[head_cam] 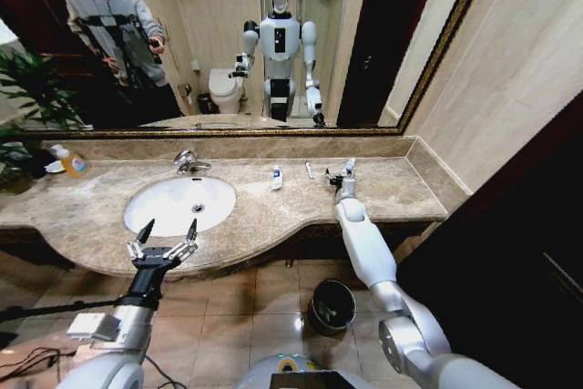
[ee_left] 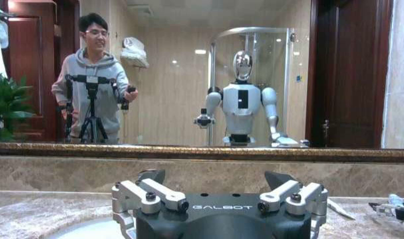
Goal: Pick up the trash from the sink and place it in the trash bin.
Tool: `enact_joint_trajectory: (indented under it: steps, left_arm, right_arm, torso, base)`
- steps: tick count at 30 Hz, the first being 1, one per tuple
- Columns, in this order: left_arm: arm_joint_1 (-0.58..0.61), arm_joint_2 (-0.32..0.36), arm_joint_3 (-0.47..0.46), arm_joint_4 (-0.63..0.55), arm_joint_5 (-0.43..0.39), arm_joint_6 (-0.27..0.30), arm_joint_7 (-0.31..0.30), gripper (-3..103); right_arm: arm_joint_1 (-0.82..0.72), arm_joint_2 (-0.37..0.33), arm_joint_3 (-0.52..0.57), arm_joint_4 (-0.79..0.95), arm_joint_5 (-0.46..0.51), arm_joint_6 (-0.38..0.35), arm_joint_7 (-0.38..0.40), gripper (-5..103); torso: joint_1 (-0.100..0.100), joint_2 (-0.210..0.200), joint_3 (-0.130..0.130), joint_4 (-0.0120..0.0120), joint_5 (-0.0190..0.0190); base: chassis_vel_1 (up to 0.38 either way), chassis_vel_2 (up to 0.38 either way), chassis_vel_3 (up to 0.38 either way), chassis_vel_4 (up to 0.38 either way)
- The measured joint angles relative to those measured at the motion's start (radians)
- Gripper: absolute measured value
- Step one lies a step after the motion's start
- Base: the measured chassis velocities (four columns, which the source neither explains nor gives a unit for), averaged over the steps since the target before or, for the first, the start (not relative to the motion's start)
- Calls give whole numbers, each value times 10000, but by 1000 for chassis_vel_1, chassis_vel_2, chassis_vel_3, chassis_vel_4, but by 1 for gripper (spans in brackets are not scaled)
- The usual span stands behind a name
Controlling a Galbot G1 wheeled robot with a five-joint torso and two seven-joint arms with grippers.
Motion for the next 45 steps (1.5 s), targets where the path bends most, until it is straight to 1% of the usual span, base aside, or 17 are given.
enact_joint_trajectory:
  steps: [5,9,11,12,15,16,18,19,21,22,24,25,28,29,31,40,45]
  left_arm:
    - [0,0,0,0,0,-1,0,100]
    - [0,0,0,0,0,-1,0,100]
    - [0,0,0,0,0,0,0,100]
    - [0,0,0,0,0,0,0,100]
    - [0,0,0,-1,0,-1,0,100]
    - [0,0,0,-1,0,-1,0,100]
    - [0,0,0,0,0,0,0,100]
    - [0,0,0,0,0,0,0,100]
    - [-1,0,0,0,0,0,0,100]
    - [0,0,0,0,0,0,0,100]
    - [0,0,0,0,0,0,0,100]
    - [0,0,0,0,0,0,0,100]
    - [0,0,0,0,0,0,0,100]
    - [0,0,0,0,0,0,0,100]
    - [0,0,0,0,0,0,0,100]
    - [0,0,0,0,0,0,0,100]
    - [0,0,0,0,0,0,0,100]
  right_arm:
    - [161,-29,201,-358,-13,96,148,94]
    - [120,-179,380,-429,8,113,229,88]
    - [118,-238,461,-511,22,186,265,82]
    - [118,-238,461,-511,22,186,265,82]
    - [115,-278,486,-535,42,204,269,70]
    - [115,-278,486,-535,42,204,269,70]
    - [97,-261,461,-534,56,208,250,61]
    - [97,-261,461,-534,56,208,250,61]
    - [92,-225,455,-533,58,216,236,54]
    - [91,-218,455,-533,58,219,229,54]
    - [81,-217,448,-527,57,224,207,46]
    - [81,-217,448,-527,57,224,207,46]
    - [54,-236,441,-478,74,229,195,35]
    - [54,-236,441,-478,74,229,195,35]
    - [15,-265,437,-418,101,229,189,28]
    - [-323,-492,382,387,397,51,100,27]
    - [-735,-674,342,1177,428,248,-190,27]
  torso:
    - [0,0,0,1,1]
    - [-1,0,0,-2,1]
    - [0,0,0,-2,2]
    - [0,0,0,-2,2]
    - [-1,0,0,-1,2]
    - [-1,0,0,-1,2]
    - [-1,1,0,-1,2]
    - [-1,1,0,-1,2]
    - [-1,1,0,0,2]
    - [-1,1,0,0,2]
    - [-1,1,0,0,2]
    - [-1,1,0,0,2]
    - [-1,1,0,0,2]
    - [-1,1,0,0,2]
    - [-1,1,0,0,1]
    - [-1,1,0,0,1]
    - [0,1,0,0,2]
  base:
    - [0,0,0,0]
    - [0,0,0,0]
    - [0,0,0,0]
    - [0,0,0,0]
    - [0,0,0,0]
    - [0,0,0,0]
    - [0,0,0,0]
    - [0,0,0,0]
    - [0,0,0,0]
    - [0,0,0,0]
    - [0,0,0,0]
    - [0,0,0,0]
    - [0,0,0,0]
    - [0,0,0,0]
    - [0,0,0,0]
    - [0,0,0,0]
    - [0,0,0,0]
